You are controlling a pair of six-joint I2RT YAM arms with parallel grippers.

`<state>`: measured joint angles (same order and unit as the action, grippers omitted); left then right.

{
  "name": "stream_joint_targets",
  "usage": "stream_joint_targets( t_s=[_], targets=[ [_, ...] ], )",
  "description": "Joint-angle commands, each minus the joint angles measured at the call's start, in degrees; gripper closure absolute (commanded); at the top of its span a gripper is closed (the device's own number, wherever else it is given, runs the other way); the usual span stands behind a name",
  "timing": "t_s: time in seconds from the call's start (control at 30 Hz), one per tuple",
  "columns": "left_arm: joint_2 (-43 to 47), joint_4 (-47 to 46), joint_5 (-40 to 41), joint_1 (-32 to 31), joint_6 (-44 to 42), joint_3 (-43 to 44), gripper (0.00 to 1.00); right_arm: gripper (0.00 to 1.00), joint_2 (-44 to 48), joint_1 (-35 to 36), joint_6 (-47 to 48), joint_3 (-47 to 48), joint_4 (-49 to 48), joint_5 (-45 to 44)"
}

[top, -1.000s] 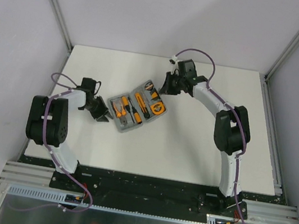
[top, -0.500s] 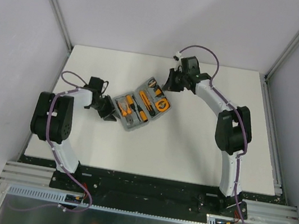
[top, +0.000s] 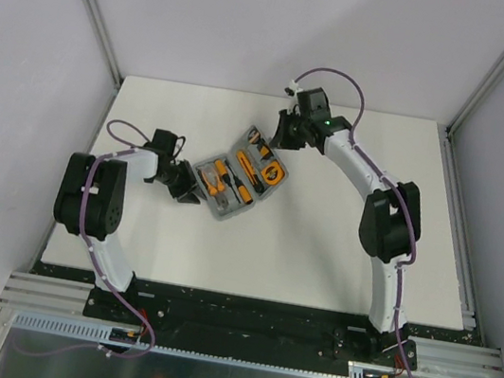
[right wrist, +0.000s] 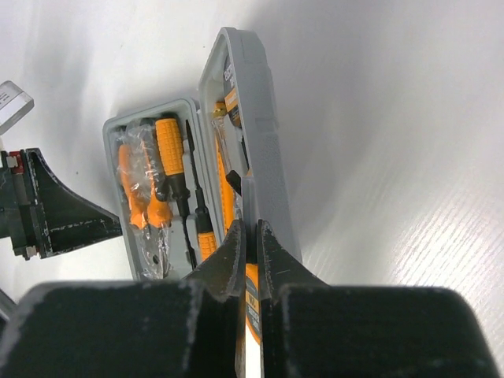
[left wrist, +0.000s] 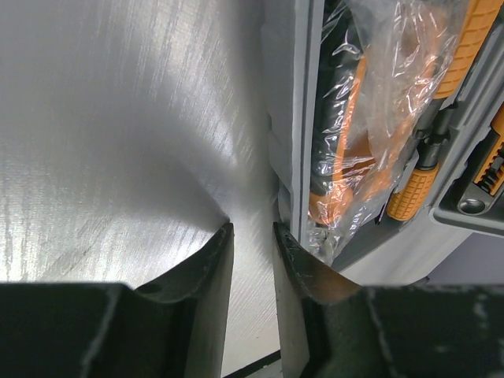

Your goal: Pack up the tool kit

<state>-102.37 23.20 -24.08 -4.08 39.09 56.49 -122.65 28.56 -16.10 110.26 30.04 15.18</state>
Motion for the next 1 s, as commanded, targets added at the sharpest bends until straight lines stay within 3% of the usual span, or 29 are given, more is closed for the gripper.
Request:
stream_joint_targets(
  t_s=[0.0,0.37,0.97],
  targets=[
    [-1.26,-0.53,0.82,-1.08,0.57,1.03,0.68,1.0,2.94,2.42,1.44,4.59,1.14,-5.68],
    [-1.11,-0.57,2.12,-1.12,1.72,1.04,0.68,1.0,3.24,8.03,5.15,5.06,2.5,-21.62],
    [1.41,-0.53,5.66,-0.93,3.59,-0.1,0.71,1.0,4.8,11.85,6.3,6.35,2.11,-27.86]
  ],
)
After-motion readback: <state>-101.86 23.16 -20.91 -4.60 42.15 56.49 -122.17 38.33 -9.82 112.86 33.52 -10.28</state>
